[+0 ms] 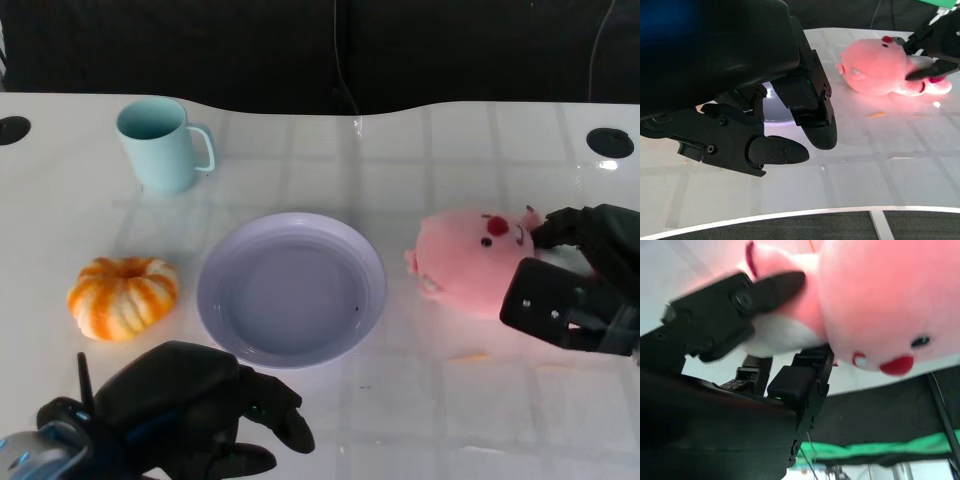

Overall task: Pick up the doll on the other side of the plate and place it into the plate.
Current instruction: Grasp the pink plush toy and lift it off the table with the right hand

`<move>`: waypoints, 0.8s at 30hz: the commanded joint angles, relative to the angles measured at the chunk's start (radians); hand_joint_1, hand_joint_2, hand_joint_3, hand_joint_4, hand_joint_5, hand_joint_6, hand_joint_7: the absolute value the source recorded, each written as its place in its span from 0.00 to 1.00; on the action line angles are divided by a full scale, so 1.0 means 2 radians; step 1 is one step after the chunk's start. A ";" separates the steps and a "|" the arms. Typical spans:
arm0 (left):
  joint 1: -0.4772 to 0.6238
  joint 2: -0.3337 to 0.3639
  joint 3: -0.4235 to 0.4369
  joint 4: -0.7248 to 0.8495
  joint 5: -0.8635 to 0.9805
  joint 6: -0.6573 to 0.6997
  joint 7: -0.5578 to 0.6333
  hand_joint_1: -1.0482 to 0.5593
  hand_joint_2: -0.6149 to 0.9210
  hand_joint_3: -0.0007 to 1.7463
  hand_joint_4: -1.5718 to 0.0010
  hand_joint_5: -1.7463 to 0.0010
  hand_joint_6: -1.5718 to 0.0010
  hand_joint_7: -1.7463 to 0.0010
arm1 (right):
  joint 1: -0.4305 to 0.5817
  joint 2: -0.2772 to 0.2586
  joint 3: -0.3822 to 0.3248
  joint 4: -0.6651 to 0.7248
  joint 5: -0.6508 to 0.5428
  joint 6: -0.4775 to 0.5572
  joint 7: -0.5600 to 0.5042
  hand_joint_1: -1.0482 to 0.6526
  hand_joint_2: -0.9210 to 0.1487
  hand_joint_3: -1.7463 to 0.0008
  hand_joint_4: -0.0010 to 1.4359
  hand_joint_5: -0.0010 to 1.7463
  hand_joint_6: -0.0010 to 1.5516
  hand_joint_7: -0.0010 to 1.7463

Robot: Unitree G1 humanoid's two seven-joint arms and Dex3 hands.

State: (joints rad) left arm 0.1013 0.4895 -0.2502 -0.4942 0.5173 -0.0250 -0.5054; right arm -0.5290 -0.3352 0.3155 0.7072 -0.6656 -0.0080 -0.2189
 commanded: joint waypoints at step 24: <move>0.008 0.000 -0.004 0.000 0.011 -0.013 0.005 0.48 1.00 0.19 0.53 0.27 0.42 0.80 | 0.018 0.032 -0.045 -0.159 0.079 -0.049 -0.001 0.52 0.56 0.20 0.64 1.00 0.50 1.00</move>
State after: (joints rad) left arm 0.1083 0.4855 -0.2571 -0.4850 0.5308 -0.0542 -0.5041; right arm -0.4684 -0.2711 0.2327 0.4074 -0.5232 -0.0918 -0.2283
